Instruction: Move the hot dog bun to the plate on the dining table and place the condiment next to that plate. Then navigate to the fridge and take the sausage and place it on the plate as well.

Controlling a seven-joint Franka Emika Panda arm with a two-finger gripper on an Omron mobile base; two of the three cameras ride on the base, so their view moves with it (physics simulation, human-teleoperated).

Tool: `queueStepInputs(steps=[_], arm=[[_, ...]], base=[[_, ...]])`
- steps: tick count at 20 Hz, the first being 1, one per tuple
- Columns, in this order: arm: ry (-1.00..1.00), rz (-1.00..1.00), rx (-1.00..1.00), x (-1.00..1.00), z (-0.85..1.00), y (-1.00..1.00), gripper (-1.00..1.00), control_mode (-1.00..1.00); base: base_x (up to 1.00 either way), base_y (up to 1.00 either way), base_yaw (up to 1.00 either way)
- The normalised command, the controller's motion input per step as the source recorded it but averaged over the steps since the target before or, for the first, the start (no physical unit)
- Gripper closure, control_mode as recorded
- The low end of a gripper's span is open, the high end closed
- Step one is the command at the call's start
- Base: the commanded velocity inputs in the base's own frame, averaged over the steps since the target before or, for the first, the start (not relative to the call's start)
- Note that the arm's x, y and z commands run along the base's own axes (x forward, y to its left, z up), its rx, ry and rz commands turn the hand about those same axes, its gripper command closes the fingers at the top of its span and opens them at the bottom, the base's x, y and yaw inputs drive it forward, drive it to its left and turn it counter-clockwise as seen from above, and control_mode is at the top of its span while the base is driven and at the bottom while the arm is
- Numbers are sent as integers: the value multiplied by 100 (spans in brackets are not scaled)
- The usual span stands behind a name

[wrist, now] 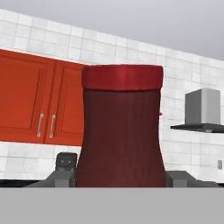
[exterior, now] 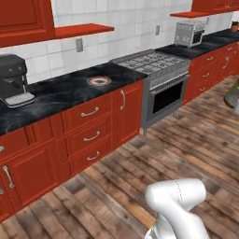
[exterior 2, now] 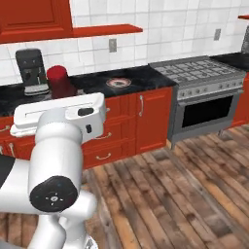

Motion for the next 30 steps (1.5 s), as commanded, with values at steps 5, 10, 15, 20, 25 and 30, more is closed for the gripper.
queueStepInputs(steps=[5,10,15,20,25,30], arm=[[0,0,0,0,0,0,100,100],[0,0,0,0,0,0,100,100],[0,0,0,0,0,0,100,100],[0,0,0,0,0,0,100,100],[0,0,0,0,0,0,100,100],[0,0,0,0,0,0,100,100]], base=[[-100,12,-54],[-100,-29,-46],[-96,-68,-38],[-59,-97,-28],[-26,-100,-21],[-16,-100,-19]])
